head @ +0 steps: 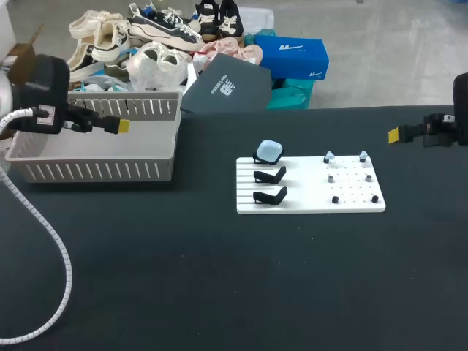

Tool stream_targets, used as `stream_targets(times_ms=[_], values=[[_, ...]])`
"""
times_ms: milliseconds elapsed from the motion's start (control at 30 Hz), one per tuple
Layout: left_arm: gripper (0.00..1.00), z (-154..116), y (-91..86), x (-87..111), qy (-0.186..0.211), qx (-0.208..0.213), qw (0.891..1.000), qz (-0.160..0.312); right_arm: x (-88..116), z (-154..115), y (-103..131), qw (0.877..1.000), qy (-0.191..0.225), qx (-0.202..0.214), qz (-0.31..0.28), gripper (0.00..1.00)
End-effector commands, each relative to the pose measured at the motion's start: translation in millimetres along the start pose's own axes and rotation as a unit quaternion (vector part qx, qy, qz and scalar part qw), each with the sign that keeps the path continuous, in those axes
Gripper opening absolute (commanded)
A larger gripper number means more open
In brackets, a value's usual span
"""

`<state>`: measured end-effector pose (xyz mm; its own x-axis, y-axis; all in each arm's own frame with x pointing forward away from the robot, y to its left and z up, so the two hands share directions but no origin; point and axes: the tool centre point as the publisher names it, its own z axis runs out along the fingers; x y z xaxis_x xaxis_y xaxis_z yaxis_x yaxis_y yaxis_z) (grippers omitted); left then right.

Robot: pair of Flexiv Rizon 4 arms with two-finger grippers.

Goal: Pick up each earbud case from the left stands, insert the matching earbuds, close the lid, and place the case in the box.

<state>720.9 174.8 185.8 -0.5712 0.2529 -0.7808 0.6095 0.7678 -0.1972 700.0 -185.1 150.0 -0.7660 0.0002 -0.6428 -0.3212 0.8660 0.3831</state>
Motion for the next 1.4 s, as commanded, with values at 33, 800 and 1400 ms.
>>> stream_targets(times_ms=[33,800,1400], values=[[1.0,3.4,3.6,-10.9,-0.017,0.111,0.992,0.052,0.0,0.0,0.1,1.0,0.0,0.0,0.0,1.0],[1.0,53.0,14.5,-53.5,0.015,0.282,0.916,0.285,0.0,0.0,0.1,1.0,0.0,0.0,0.0,1.0],[1.0,136.9,-8.0,-34.1,0.053,0.31,0.904,0.29,0.0,0.0,0.1,1.0,0.0,0.0,0.0,1.0]])
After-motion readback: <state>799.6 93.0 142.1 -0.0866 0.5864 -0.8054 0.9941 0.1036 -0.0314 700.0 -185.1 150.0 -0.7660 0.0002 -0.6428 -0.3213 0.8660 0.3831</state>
